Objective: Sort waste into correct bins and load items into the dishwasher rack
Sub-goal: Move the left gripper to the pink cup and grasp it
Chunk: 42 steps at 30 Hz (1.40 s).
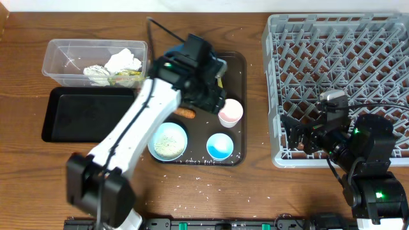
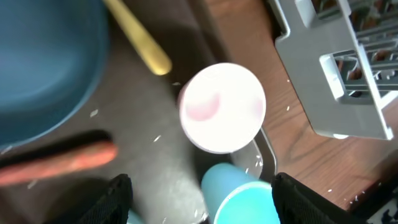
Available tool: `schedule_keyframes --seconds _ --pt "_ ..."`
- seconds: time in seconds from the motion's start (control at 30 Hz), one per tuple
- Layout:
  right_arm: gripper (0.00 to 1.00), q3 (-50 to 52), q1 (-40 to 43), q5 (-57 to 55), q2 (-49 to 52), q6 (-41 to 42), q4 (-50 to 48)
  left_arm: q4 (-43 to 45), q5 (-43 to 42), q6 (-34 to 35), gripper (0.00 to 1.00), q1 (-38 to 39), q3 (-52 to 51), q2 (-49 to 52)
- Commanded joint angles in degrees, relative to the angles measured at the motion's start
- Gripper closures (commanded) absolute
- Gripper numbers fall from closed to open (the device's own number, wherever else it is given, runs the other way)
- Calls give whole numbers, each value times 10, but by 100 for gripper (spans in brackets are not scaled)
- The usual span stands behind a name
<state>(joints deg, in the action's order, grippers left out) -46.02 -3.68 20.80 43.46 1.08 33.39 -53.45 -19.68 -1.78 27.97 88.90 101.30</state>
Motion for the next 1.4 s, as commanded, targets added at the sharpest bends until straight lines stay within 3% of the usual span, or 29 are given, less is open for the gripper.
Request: schedule_keyframes --seconds 0.0,0.3,0.4,0.53,0.63,0.77,0.87,1.07,1.23,1.3,1.37 --pt "1 -11 -5 4 0 8 7 11 -14 -12 26 18 -6 50" --pt "1 -11 -5 4 0 8 24 52 -12 -10 28 33 -6 117" --pt "1 -11 -5 4 -1 8 24 64 -10 -10 42 33 -6 123" --pt "1 -11 -5 4 0 8 24 75 -4 -4 75 33 -6 123" --pt "1 -11 -5 4 0 8 25 77 -4 4 90 33 -6 123" --pt "1 -11 -5 5 0 8 25 75 -4 5 91 33 -6 123" --pt "1 -11 -5 5 0 8 29 74 -4 5 78 33 -6 123" --pt "1 -11 -5 4 0 8 33 73 4 5 74 38 -6 137" --pt "1 -11 -5 4 -1 8 33 71 43 5 81 49 -6 156" --pt "1 -11 -5 4 -1 8 33 72 43 5 94 50 -6 156" --pt "1 -11 -5 4 -1 8 33 73 43 5 94 47 -6 152"
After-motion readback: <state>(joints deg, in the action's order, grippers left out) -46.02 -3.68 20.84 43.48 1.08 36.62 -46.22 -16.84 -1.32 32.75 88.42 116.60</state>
